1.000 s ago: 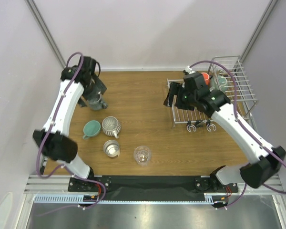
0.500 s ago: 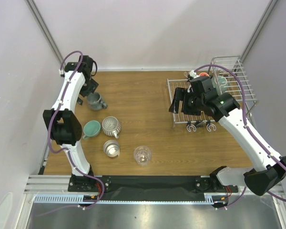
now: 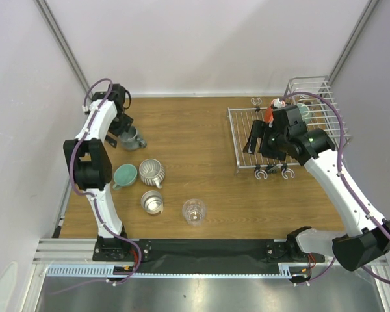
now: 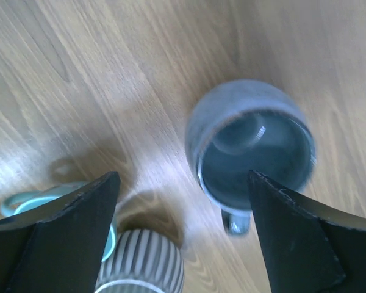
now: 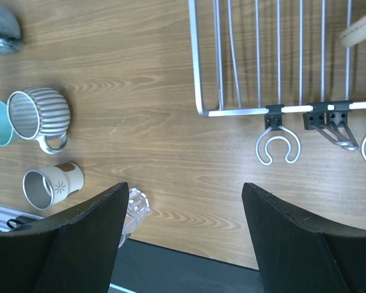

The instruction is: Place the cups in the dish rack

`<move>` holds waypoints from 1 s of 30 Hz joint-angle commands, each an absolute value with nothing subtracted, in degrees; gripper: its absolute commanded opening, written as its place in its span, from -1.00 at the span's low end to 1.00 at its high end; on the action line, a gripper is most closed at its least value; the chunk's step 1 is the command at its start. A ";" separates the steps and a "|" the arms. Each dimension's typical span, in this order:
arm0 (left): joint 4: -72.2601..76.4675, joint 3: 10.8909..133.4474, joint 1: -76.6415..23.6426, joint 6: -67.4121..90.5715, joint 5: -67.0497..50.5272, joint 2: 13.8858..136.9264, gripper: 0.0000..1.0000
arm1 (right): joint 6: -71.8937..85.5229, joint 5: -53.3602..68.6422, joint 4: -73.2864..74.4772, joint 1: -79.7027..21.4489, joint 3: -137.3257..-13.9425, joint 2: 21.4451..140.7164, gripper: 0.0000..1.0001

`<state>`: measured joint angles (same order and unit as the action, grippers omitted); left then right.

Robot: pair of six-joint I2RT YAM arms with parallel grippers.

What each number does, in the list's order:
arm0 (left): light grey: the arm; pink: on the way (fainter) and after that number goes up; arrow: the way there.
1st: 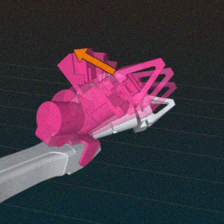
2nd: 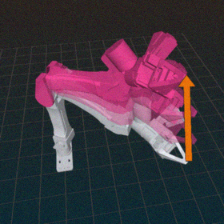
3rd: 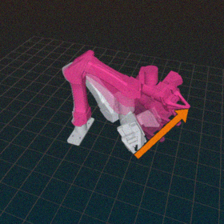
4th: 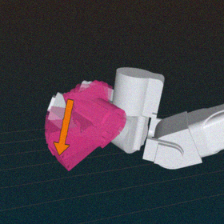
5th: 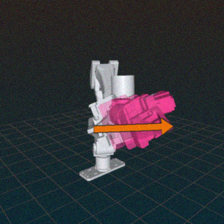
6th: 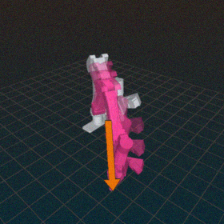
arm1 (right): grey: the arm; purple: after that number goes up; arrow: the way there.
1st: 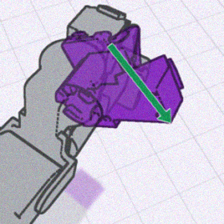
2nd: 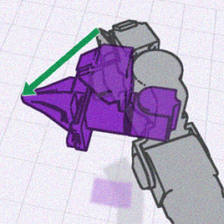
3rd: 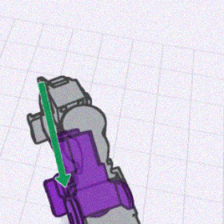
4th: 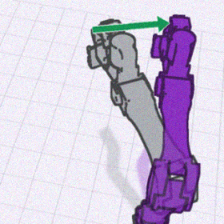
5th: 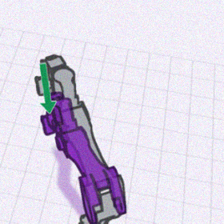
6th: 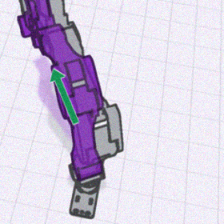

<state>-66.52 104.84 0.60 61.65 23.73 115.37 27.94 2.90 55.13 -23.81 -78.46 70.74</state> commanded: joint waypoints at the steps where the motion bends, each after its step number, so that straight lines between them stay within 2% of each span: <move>1: -65.39 103.10 1.93 64.33 22.16 116.98 0.79 | 27.07 2.64 54.84 -23.12 -77.96 68.91 0.64; 5: -60.74 98.27 3.16 63.90 20.13 116.89 0.66 | 26.89 2.37 55.11 -22.24 -78.13 68.64 0.64; 8: -60.38 100.01 3.25 62.23 21.00 118.30 0.61 | 27.16 2.20 55.02 -21.89 -77.78 68.47 0.64; 11: -60.39 101.34 3.60 60.91 20.49 119.36 0.42 | 27.16 1.41 55.55 -21.80 -77.61 68.20 0.64; 14: -59.07 101.25 3.95 59.77 19.43 119.53 0.11 | 27.33 1.14 55.63 -21.71 -77.52 67.77 0.64; 15: -58.45 101.25 4.13 59.42 18.64 119.62 -0.10 | 27.51 1.32 55.63 -21.80 -77.52 67.59 0.64; 17: -57.92 101.34 4.39 58.63 18.11 119.80 -0.34 | 27.68 1.49 55.72 -21.71 -77.43 67.50 0.64; 18: -57.66 101.34 4.31 58.19 17.67 119.97 -0.67 | 27.69 1.67 55.64 -21.80 -77.34 67.50 0.64; 20: -57.66 101.77 4.39 57.22 17.32 119.62 -0.94 | 27.86 1.84 55.90 -21.80 -77.34 67.41 0.64; 21: -56.79 101.52 4.48 56.69 17.05 119.27 -1.00 | 28.04 2.02 55.90 -21.71 -77.34 67.50 0.64; 26: -52.91 99.41 3.35 50.55 14.68 114.09 -0.99 | 28.04 5.53 55.46 -21.71 -77.96 66.54 0.68; 30: -48.80 99.50 0.45 45.10 11.97 104.02 -0.99 | 27.42 9.39 55.37 -21.71 -79.19 66.53 0.75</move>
<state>-55.75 98.02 3.03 50.81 15.77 117.51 28.38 5.26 55.83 -21.89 -77.47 67.88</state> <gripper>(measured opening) 0.104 0.868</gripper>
